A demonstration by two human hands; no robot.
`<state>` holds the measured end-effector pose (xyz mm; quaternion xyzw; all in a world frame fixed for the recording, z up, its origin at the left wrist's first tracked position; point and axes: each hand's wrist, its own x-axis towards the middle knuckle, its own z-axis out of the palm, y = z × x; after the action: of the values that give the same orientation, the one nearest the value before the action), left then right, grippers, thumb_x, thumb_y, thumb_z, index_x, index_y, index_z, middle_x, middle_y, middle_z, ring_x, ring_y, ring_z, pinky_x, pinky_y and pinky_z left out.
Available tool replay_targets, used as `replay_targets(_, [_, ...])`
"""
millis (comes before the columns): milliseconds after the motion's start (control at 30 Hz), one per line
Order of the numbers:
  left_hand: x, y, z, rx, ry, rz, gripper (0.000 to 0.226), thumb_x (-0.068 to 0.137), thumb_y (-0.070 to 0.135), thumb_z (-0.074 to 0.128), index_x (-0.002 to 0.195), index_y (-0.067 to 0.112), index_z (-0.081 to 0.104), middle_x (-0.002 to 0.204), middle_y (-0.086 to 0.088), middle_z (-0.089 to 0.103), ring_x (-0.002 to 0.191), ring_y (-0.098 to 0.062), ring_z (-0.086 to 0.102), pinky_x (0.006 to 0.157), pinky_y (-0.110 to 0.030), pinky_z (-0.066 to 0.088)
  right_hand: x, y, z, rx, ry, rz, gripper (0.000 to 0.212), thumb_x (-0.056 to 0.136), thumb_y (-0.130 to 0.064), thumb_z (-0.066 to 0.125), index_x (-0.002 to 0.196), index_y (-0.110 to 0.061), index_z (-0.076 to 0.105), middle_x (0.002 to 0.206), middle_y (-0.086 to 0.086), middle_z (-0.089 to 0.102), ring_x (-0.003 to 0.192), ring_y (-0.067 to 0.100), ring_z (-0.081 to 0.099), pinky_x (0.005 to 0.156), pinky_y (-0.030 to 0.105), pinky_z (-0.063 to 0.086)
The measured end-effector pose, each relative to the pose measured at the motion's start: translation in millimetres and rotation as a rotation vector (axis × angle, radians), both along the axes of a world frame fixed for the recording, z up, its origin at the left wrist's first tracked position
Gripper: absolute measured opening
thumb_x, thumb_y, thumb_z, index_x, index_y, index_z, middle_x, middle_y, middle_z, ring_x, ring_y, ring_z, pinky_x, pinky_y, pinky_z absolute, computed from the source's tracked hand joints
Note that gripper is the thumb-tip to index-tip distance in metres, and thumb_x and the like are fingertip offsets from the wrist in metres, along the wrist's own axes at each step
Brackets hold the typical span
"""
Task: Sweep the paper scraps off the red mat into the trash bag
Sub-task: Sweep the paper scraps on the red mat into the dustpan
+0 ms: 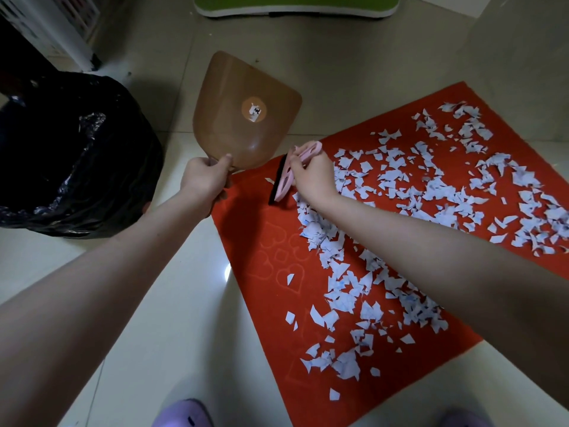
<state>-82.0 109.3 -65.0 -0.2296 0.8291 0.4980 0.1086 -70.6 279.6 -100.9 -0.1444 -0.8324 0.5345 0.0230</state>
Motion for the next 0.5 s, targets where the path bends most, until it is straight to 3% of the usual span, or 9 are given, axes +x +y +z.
replay_targets(67, [-0.4, 0.9, 0.1, 0.012, 0.004, -0.008, 0.033, 0.095, 0.035, 0.052, 0.073, 0.01, 0.057, 0.06, -0.005, 0.053, 0.046, -0.02, 0.045, 0.054, -0.028, 0.04, 2.7, 11.2, -3.0, 0.022, 0.005, 0.004, 0.016, 0.096, -0.013, 0.052, 0.091, 0.001, 0.059, 0.078, 0.02, 0.064, 0.065, 0.021, 0.059, 0.058, 0.035, 0.049])
replay_targets(133, [-0.9, 1.5, -0.2, 0.015, 0.012, -0.021, 0.035, 0.095, 0.035, 0.052, 0.072, 0.01, 0.056, 0.059, -0.006, 0.053, 0.045, -0.02, 0.045, 0.054, -0.028, 0.04, 8.9, 27.5, -0.9, 0.053, 0.004, 0.009, 0.011, 0.097, -0.012, 0.05, 0.095, -0.004, 0.056, 0.078, 0.011, 0.064, 0.061, 0.016, 0.058, 0.056, 0.03, 0.05])
replay_targets(233, [-1.3, 1.2, -1.5, -0.002, 0.019, -0.041, 0.037, 0.095, 0.036, 0.051, 0.068, 0.011, 0.055, 0.059, -0.007, 0.054, 0.044, -0.021, 0.045, 0.055, -0.028, 0.04, 19.1, 57.0, 4.7, 0.123, 0.038, -0.032, 0.004, 0.097, -0.011, 0.048, 0.095, -0.011, 0.051, 0.075, 0.003, 0.059, 0.058, 0.009, 0.056, 0.048, 0.012, 0.044])
replay_targets(267, [-1.1, 0.9, -1.9, -0.006, 0.018, -0.047, 0.037, 0.095, 0.036, 0.051, 0.068, 0.011, 0.054, 0.059, -0.007, 0.054, 0.044, -0.022, 0.045, 0.055, -0.028, 0.04, 22.8, 65.4, 7.0, 0.137, 0.066, -0.052, 0.006, 0.097, -0.013, 0.048, 0.092, -0.014, 0.05, 0.078, 0.007, 0.061, 0.061, 0.013, 0.06, 0.052, 0.015, 0.048])
replay_targets(367, [-1.0, 1.1, -2.9, -0.007, 0.015, -0.054, 0.035, 0.096, 0.036, 0.052, 0.072, 0.01, 0.055, 0.06, -0.007, 0.054, 0.044, -0.021, 0.045, 0.052, -0.027, 0.039, 34.0, 75.4, 18.2, 0.058, 0.149, -0.092, 0.015, 0.097, -0.02, 0.047, 0.083, -0.026, 0.046, 0.085, 0.018, 0.065, 0.075, 0.031, 0.068, 0.065, 0.048, 0.057])
replay_targets(433, [-1.4, 2.9, -3.1, -0.012, 0.013, -0.056, 0.035, 0.095, 0.036, 0.052, 0.071, 0.012, 0.055, 0.06, -0.007, 0.054, 0.044, -0.02, 0.045, 0.05, -0.027, 0.039, 39.8, 68.4, 26.1, -0.032, 0.143, -0.081, 0.018, 0.097, -0.016, 0.047, 0.083, -0.026, 0.046, 0.086, 0.017, 0.065, 0.078, 0.031, 0.069, 0.066, 0.049, 0.058])
replay_targets(500, [-1.9, 4.9, -3.3, -0.02, 0.013, -0.06, 0.035, 0.095, 0.037, 0.052, 0.071, 0.012, 0.055, 0.061, -0.007, 0.055, 0.044, -0.02, 0.046, 0.049, -0.026, 0.039, 43.0, 54.2, 28.8, -0.183, 0.079, -0.045, 0.018, 0.098, -0.01, 0.046, 0.084, -0.022, 0.046, 0.086, 0.009, 0.064, 0.081, 0.025, 0.07, 0.068, 0.04, 0.061])
